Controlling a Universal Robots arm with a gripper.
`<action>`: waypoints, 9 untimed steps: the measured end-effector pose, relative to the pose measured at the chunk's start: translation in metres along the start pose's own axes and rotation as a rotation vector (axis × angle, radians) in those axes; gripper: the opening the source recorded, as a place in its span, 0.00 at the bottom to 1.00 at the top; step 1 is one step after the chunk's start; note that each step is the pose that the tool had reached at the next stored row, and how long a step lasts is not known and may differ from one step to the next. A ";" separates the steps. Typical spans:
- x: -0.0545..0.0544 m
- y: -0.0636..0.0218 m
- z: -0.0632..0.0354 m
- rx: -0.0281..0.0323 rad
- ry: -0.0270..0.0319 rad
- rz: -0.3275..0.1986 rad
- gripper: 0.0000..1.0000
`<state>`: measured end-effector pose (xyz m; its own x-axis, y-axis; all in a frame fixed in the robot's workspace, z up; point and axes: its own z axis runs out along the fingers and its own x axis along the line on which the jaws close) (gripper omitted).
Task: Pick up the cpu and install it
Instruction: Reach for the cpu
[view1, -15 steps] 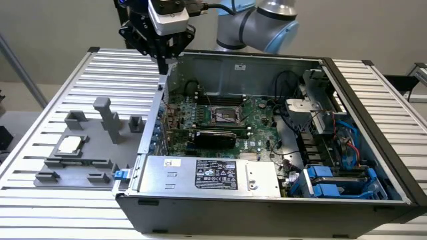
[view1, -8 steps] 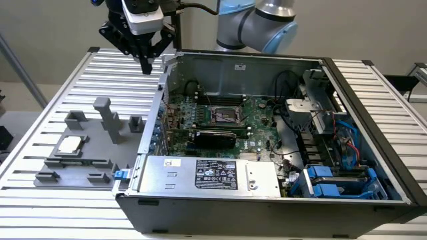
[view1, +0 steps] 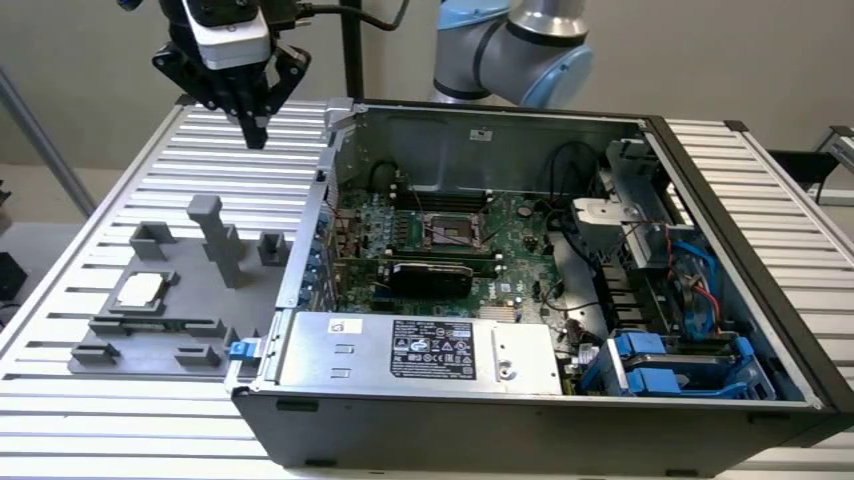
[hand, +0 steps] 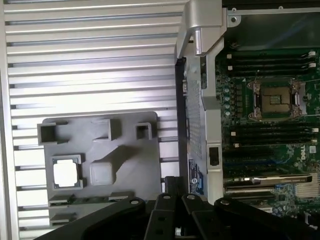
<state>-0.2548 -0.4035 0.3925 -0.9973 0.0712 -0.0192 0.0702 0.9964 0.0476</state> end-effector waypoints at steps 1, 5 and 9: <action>0.004 -0.0005 -0.0001 0.0002 0.0000 0.000 0.11; 0.023 -0.0026 -0.0003 0.0008 -0.0001 0.000 0.11; 0.041 -0.0051 -0.0001 0.0015 -0.0002 0.000 0.11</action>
<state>-0.2958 -0.4057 0.3915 -0.9973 0.0712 -0.0194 0.0702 0.9965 0.0461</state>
